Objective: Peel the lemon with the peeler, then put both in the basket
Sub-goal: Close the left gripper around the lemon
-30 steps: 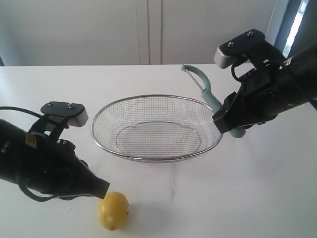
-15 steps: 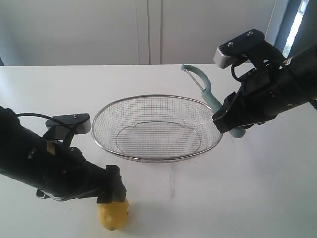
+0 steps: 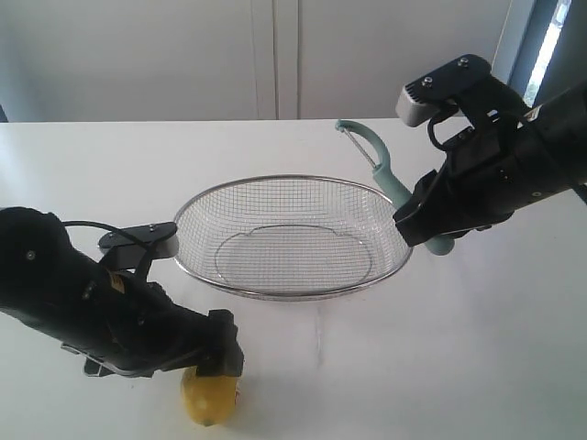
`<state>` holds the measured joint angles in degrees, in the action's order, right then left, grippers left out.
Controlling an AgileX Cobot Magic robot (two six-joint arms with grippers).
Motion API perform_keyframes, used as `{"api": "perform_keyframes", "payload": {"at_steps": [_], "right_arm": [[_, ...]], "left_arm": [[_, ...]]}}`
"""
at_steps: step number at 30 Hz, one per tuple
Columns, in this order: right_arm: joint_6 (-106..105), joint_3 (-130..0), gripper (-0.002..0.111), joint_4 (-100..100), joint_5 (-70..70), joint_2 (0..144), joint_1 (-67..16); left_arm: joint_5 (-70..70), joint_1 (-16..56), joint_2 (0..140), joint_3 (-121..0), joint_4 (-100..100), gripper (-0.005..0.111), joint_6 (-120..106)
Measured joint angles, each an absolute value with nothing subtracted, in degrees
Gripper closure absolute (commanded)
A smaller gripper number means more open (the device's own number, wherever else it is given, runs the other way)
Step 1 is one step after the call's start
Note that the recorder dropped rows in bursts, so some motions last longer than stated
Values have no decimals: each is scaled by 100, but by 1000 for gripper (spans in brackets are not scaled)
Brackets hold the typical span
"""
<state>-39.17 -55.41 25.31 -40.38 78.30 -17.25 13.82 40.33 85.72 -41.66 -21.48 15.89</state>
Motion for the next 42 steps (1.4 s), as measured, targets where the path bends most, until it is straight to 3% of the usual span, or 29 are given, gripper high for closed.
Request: {"api": "perform_keyframes", "payload": {"at_steps": [13,37,42], "right_arm": [[-3917,-5541,108,2531,-4038,7830,-1725],[-3917,-5541,108,2531,-4038,7830,-1725],[-3917,-5541,108,2531,-4038,7830,-1725]], "left_arm": [[960,4485,8797,-4166,-2158,6,1220],[795,4497,9279,-4166,-2181,6,1206],[773,4497,9282,-4166,-2248,16,1191]]}}
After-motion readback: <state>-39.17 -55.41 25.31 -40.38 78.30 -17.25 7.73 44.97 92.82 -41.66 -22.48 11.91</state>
